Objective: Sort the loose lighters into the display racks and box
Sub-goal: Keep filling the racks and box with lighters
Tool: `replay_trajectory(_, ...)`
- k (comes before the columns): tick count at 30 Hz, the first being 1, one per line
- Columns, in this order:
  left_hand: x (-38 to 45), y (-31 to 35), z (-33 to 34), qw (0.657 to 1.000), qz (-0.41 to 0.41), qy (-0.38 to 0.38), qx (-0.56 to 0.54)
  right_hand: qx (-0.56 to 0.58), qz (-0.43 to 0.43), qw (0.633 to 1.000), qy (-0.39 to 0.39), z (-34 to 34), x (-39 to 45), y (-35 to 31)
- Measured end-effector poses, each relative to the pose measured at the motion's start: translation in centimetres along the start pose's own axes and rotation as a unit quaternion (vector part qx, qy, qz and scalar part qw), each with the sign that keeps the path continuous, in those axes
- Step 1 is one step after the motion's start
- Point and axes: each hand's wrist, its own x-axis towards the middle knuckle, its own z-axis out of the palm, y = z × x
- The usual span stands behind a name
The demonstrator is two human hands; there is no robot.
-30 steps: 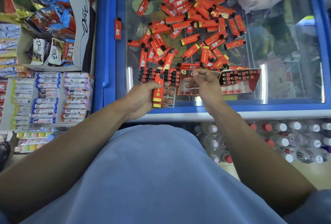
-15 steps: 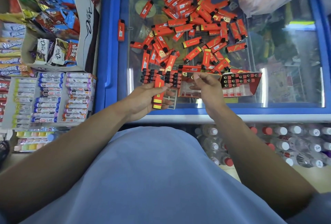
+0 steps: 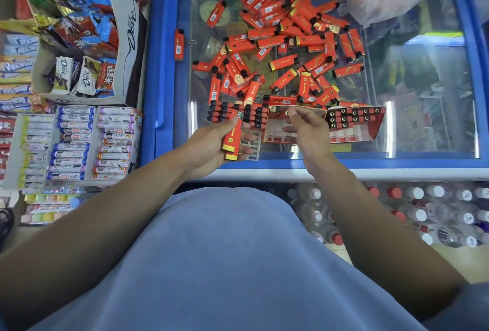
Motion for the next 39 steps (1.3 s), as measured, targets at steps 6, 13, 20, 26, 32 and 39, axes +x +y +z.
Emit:
replay_trajectory(6,-0.1,-0.1,0.0,1.000,0.010,-0.013,0.016,-0.003,0.014,0.999,0.041,0.4,0.6,0.1)
replay_trajectory(13,-0.4,0.0,0.0,0.994,0.037,-0.034,0.092,-0.029,-0.038,0.998,-0.043,0.7,-1.8,-0.9)
replay_trajectory(20,-0.1,0.0,0.7,0.984,0.048,-0.040,0.168,-0.047,-0.056,0.970,-0.230,0.7,-4.2,-2.0)
replay_trajectory(26,1.2,-0.8,2.4,0.977,0.035,-0.058,0.202,-0.048,-0.048,0.976,-0.206,-3.2,-4.0,-1.3)
replay_trajectory(32,2.4,-0.8,5.3,0.969,0.012,-0.074,0.236,0.006,0.025,0.988,-0.154,-9.0,-4.0,-0.2)
replay_trajectory(39,3.5,0.1,6.3,0.982,0.003,-0.050,0.182,0.020,0.000,0.986,0.165,-14.7,-0.9,0.0)
